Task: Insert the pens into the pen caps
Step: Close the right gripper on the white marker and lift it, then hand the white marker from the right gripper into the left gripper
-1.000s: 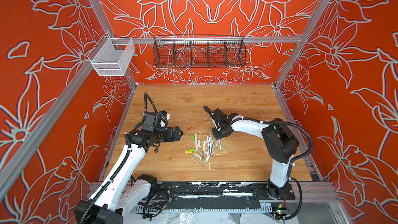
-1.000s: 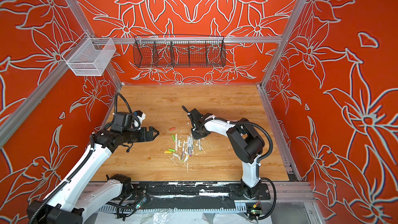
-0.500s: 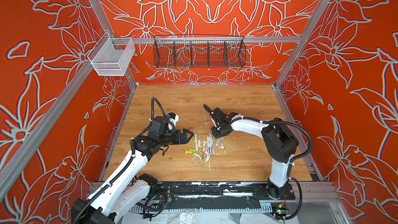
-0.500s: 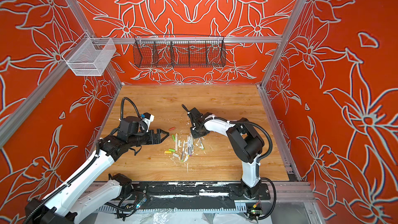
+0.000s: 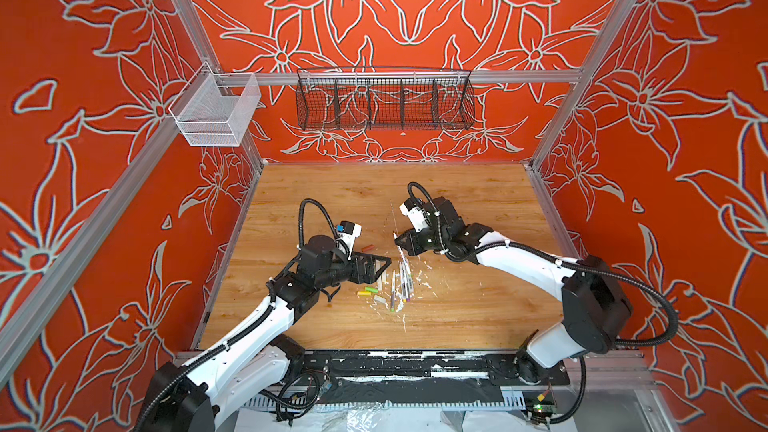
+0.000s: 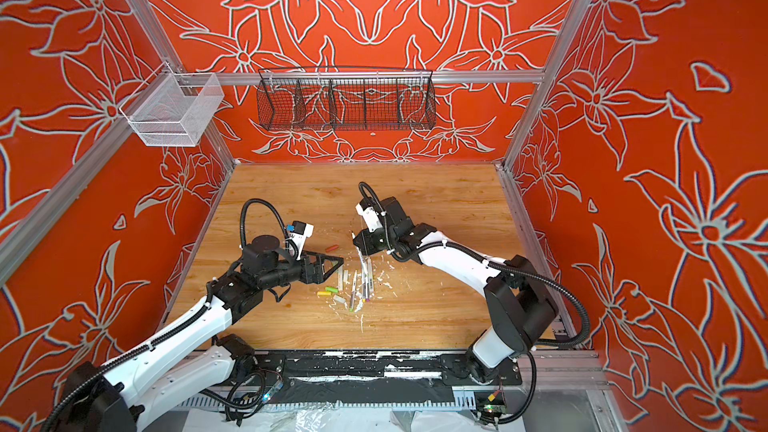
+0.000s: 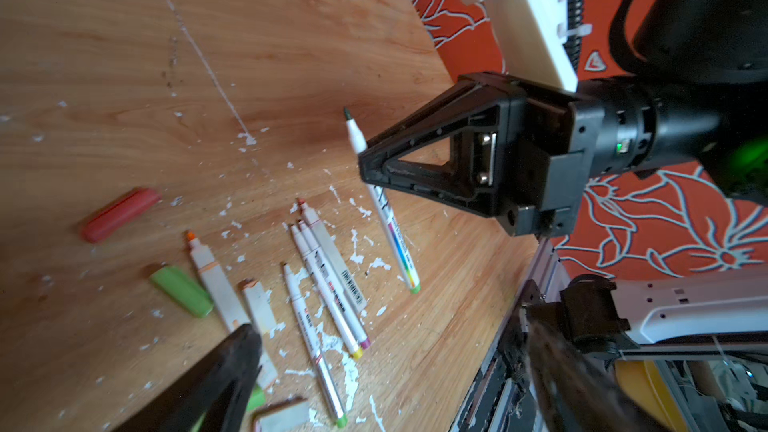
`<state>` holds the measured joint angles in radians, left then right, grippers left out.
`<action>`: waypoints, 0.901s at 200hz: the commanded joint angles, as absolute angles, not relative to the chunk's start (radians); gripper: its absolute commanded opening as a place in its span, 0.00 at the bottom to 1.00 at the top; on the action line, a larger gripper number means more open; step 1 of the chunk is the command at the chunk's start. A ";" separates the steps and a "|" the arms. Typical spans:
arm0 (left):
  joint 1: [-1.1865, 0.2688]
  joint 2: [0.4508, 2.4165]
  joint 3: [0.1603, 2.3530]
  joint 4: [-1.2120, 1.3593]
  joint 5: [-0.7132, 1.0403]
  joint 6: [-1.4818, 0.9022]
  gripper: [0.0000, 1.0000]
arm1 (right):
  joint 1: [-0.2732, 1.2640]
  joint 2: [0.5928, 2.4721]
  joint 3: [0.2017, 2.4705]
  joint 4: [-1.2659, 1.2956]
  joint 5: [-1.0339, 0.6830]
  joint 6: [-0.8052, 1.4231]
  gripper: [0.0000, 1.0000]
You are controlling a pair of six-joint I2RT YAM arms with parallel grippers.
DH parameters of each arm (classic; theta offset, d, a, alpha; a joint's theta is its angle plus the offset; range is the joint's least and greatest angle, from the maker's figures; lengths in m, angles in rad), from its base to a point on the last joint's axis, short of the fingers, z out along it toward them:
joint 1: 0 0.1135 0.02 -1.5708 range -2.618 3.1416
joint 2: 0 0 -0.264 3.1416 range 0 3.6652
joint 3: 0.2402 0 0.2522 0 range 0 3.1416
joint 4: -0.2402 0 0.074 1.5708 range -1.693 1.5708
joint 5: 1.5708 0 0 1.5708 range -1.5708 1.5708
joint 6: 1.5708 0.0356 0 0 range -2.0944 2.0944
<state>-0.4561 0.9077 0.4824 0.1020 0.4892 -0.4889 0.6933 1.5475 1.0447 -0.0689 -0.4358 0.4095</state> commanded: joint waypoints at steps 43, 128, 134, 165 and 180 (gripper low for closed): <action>-0.468 0.871 0.380 0.433 0.555 -0.479 0.84 | 0.715 1.470 0.968 0.294 -0.557 0.644 0.07; -0.477 0.857 0.316 0.594 0.517 -0.481 0.54 | 0.767 1.448 0.888 0.539 -0.402 0.821 0.06; -0.477 0.860 0.316 0.597 0.513 -0.479 0.53 | 0.771 1.448 0.888 0.543 -0.399 0.820 0.06; -0.477 0.882 0.317 0.634 0.509 -0.479 0.41 | 0.786 1.453 0.888 0.548 -0.377 0.812 0.06; -0.477 0.892 0.316 0.645 0.496 -0.485 0.34 | 0.794 1.453 0.885 0.551 -0.366 0.811 0.06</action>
